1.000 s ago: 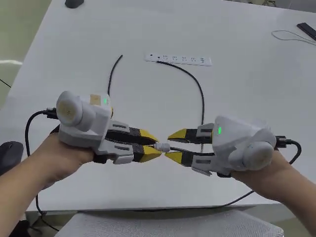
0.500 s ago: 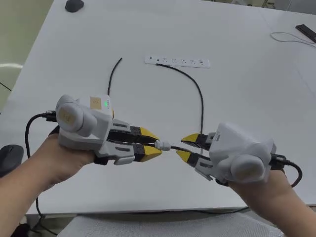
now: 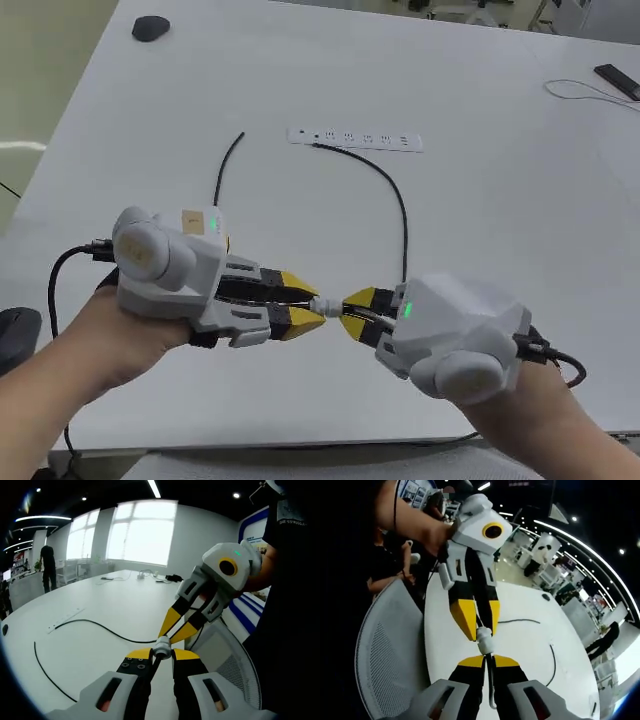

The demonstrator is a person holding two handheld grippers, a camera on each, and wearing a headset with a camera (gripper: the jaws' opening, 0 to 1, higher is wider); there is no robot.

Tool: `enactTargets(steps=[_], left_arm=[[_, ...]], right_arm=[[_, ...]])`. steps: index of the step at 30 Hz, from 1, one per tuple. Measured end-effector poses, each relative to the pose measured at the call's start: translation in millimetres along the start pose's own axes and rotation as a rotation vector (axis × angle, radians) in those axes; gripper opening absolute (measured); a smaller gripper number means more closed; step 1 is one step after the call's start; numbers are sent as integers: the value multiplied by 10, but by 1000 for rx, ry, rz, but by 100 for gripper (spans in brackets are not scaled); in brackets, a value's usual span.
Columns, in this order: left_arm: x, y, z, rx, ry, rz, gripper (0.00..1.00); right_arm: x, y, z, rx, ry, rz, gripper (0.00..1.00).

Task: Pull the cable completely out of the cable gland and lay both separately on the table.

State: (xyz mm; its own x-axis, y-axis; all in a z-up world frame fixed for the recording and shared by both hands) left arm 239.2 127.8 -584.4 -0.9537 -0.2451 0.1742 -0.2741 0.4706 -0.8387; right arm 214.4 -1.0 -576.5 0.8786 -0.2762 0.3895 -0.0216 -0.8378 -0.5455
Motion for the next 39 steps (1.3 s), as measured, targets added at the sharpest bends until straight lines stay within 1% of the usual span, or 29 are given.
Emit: enactTargets(steps=[2,6,8,12,18,20,22,23,24,25,27,29,34,36,37,38,39], left_arm=[[5,-5,2,-5,-4,7,15],[-2,-13,2,0,-9,-9,15],[-8,-15,7,1,-16,-7,15],[-25,-15,28,0,-27,-22,15],[-35,-31,93,-7,-39,-41,15],[-61,-21,100,-11,-48,-51,15],[-73,-24,103,-9,-50,-61,15],[-76,-37,103,-1,-49,-65,15],[-88,-46,107,1,-51,-70,15],[-97,-51,114,2,-54,-73,15],[-110,-60,131,2,-59,-80,15],[-117,-77,146,8,-63,-87,15],[-105,-110,187,15,-66,-96,15],[-96,-112,200,15,-66,-97,15],[-92,-112,204,15,-65,-98,15],[-86,-111,208,15,-64,-99,15],[-83,-110,210,15,-64,-98,15]], right_arm=[[15,15,-1,8,-8,9,0],[41,22,-1,22,-15,10,0],[64,36,14,29,-20,18,0],[101,65,38,27,-25,26,0],[145,140,58,38,-45,48,0],[178,204,78,22,-40,58,0],[211,257,76,23,-43,84,0],[227,278,73,25,-43,93,0],[256,329,76,19,-47,109,0],[266,342,79,17,-46,109,0],[321,421,92,7,-38,134,0],[371,497,100,1,-32,178,0],[423,631,123,-12,-30,256,0],[415,691,136,-23,-31,305,0],[412,712,138,-21,-32,337,0],[404,744,145,-19,-38,392,0],[401,765,149,-21,-39,416,0]])
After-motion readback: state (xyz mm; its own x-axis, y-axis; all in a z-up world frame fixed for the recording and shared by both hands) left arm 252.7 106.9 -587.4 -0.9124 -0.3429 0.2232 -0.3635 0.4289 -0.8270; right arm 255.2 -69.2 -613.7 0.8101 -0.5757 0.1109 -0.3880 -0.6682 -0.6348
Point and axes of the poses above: the centre of the closed fingertips' face, and the gripper's own axes: z roughly forward along the fingers, x roughly to its right, y roughly out of its underside, the point moved 8 cm from there along -z, roughly backward along the fingers, and after that the axes turned 10 degrees about -x, right-handed, at the moved point
